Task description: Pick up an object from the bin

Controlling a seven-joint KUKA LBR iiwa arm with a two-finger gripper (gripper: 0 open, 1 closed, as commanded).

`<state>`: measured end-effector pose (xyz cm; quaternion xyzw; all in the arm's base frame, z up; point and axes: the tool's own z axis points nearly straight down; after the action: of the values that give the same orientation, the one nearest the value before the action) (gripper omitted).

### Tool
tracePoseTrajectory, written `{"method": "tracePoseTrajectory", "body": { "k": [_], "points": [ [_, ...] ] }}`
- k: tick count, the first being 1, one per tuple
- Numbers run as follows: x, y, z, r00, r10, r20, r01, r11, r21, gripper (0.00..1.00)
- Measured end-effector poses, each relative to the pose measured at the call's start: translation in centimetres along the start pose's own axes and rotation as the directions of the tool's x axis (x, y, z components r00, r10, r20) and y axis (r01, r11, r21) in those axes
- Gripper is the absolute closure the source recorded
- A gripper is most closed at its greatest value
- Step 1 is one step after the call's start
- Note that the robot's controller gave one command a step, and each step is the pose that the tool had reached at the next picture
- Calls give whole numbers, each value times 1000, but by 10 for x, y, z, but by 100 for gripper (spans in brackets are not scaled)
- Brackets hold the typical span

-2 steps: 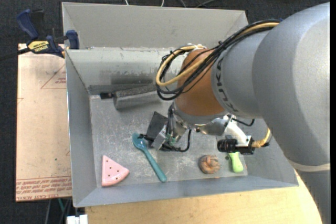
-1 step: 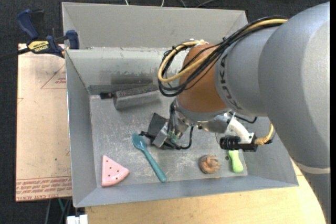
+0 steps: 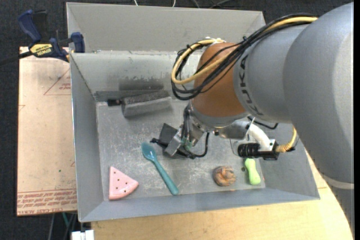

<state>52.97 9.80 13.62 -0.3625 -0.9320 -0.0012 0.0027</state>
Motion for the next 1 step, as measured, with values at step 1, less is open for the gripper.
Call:
{"method": "tracePoseTrajectory", "body": {
  "k": [1],
  "points": [
    [0,0,-21,1000,-3,0,3,1000,0,100]
  ]
}}
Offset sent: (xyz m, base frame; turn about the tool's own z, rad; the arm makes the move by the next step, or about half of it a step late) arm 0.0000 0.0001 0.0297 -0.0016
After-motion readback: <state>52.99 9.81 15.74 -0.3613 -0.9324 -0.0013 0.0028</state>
